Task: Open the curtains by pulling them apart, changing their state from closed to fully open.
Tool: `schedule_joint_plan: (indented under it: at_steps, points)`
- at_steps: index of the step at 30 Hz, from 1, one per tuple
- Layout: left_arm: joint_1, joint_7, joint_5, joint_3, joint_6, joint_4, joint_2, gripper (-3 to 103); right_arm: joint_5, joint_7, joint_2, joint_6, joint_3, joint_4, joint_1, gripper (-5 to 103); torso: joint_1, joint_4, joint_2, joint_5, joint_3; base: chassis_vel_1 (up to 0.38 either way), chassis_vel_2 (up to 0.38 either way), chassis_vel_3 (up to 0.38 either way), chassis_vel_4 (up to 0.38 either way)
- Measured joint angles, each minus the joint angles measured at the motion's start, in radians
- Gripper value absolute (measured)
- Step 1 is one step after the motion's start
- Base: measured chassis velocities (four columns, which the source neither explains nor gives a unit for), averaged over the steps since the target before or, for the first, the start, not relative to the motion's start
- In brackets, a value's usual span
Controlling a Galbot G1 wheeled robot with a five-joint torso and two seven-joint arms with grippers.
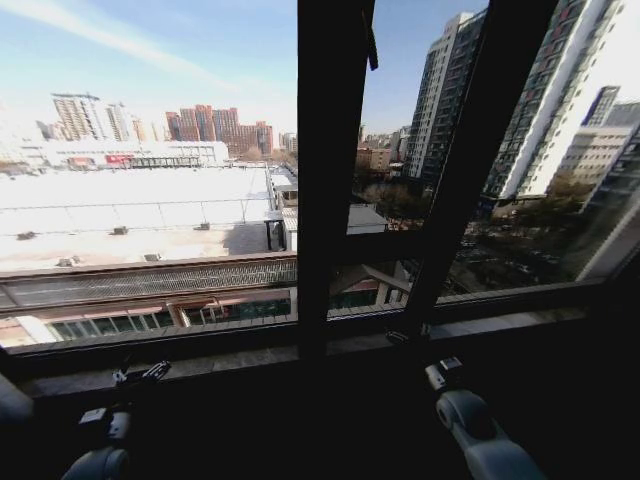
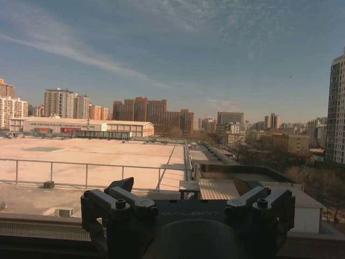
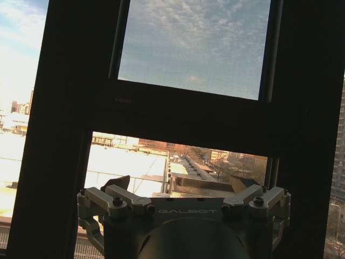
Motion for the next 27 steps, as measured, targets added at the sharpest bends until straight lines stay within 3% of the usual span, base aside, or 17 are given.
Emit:
schedule_joint_plan:
  at_steps: [27]
  points:
    - [0.000,0.000,0.000,0.000,0.000,0.000,0.000,100,0.000,0.000,0.000,0.000,0.000,0.000,0.000,100,0.000,0.0002,0.000,-0.0002,0.000,-0.355,-0.346,0.347,0.357]
